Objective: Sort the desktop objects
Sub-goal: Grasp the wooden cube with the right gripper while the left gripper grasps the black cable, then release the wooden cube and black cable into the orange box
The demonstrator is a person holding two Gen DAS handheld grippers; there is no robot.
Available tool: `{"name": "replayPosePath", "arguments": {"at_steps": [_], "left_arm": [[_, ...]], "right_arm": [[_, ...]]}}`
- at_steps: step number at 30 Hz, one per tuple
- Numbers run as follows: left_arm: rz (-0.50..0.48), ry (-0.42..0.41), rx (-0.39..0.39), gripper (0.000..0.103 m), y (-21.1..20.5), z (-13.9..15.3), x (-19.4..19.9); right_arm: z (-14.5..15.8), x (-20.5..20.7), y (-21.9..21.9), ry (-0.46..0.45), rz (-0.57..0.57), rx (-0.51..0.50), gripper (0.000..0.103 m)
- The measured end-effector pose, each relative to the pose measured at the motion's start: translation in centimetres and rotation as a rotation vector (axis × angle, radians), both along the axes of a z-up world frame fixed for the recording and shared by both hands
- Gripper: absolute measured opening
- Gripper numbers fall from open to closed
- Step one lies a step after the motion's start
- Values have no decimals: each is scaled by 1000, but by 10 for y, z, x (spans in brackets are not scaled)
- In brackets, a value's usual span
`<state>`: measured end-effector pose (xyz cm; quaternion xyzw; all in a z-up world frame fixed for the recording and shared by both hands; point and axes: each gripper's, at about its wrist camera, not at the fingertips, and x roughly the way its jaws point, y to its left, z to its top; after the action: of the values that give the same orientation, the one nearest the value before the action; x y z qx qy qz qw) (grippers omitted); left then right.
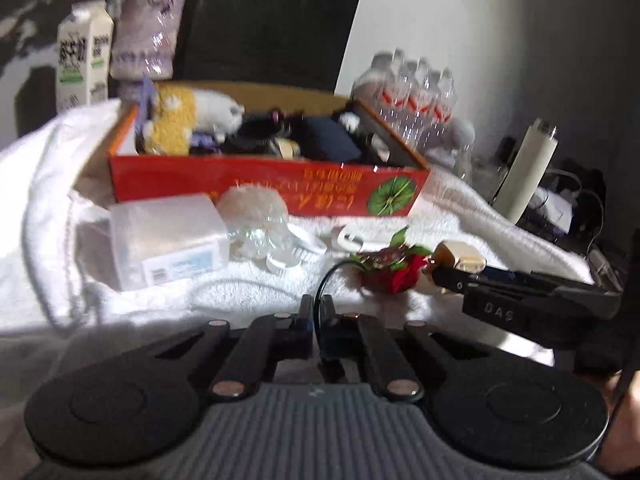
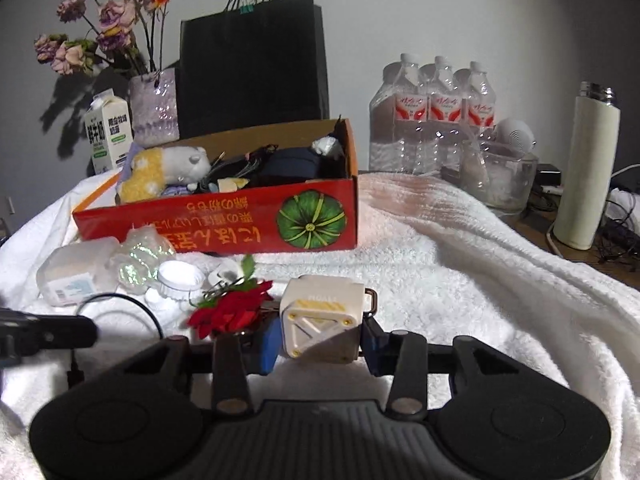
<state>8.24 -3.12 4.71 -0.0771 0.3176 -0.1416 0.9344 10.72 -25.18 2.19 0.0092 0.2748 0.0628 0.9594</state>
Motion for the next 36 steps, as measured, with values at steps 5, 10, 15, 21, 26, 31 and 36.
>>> {"name": "replayPosePath", "arguments": {"at_steps": [5, 10, 15, 21, 26, 31, 36], "left_arm": [[37, -60, 6, 3, 5, 26, -45], [53, -98, -52, 3, 17, 46, -91], [33, -119, -63, 3, 22, 59, -124], [28, -168, -47, 3, 26, 74, -142], [54, -189, -38, 3, 35, 83, -141], [54, -203, -44, 3, 40, 94, -140], [7, -227, -27, 3, 38, 112, -115]], "right_arm": [[19, -38, -3, -70, -17, -1, 40], [34, -99, -3, -82, 43, 116, 40], [39, -150, 12, -88, 108, 101, 40], [47, -178, 17, -106, 127, 100, 40], [58, -185, 15, -131, 139, 102, 40], [67, -178, 10, -147, 136, 105, 40], [80, -157, 11, -154, 184, 111, 40]]}}
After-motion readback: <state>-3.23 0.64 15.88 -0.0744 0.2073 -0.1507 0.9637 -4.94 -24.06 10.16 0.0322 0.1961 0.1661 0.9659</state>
